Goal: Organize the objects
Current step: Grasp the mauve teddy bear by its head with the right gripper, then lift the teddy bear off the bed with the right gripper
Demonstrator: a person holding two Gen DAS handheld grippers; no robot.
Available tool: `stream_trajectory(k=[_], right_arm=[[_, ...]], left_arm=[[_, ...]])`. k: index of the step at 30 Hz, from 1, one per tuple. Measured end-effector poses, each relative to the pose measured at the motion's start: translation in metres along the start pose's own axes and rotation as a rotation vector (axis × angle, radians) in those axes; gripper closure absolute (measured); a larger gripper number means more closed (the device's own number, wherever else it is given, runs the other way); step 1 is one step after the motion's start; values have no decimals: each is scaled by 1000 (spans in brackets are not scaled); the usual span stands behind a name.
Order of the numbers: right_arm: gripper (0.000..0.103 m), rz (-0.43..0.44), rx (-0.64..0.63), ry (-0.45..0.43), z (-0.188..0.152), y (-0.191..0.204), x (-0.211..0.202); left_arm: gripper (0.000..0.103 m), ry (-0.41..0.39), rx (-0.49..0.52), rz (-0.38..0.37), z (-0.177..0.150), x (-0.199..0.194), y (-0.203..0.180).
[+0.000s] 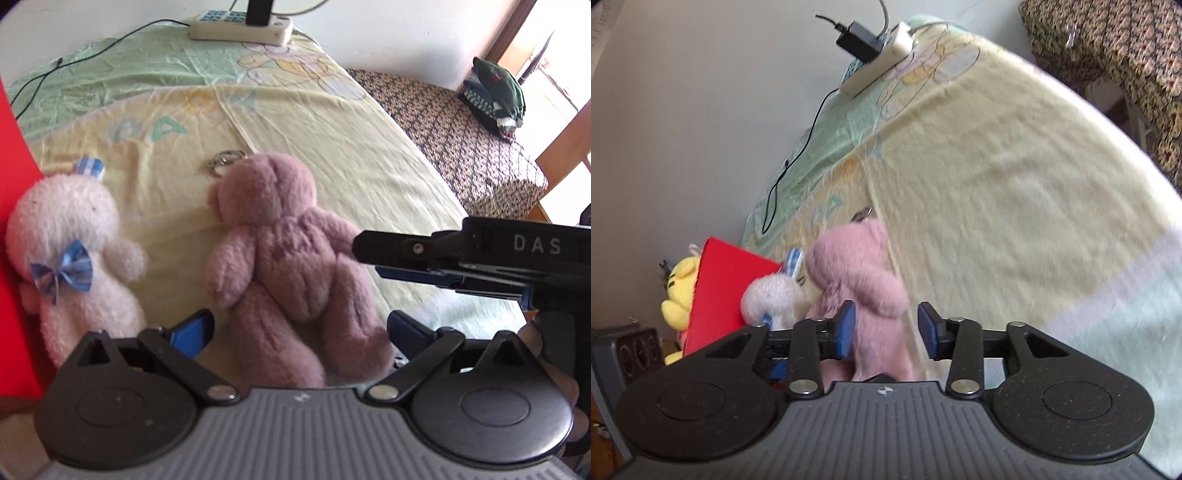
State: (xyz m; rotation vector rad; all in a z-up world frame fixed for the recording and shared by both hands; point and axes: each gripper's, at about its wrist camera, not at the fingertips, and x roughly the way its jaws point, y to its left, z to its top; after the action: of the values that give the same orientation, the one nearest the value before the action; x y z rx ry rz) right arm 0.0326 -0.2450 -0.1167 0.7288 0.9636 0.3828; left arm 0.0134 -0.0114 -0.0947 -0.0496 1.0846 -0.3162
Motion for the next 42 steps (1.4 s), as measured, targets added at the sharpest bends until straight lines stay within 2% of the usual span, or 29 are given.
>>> stream_trajectory(k=[4, 8, 11, 16, 21, 42], right_arm=[[61, 18, -5, 16, 5, 0, 11], [63, 43, -43, 35, 3, 8, 22], [68, 59, -42, 28, 4, 10, 25], [68, 102, 48, 57, 6, -2, 29], [68, 117, 86, 60, 4, -7, 29], [68, 67, 41, 28, 0, 2, 29]], left_arm=[[2, -18, -21, -23, 4, 3, 6], [2, -28, -19, -12, 6, 10, 6], [2, -41, -26, 2, 7, 13, 6], [2, -37, -24, 27, 15, 18, 8], [2, -22, -32, 43, 17, 20, 7], [1, 43, 54, 144, 22, 30, -11]])
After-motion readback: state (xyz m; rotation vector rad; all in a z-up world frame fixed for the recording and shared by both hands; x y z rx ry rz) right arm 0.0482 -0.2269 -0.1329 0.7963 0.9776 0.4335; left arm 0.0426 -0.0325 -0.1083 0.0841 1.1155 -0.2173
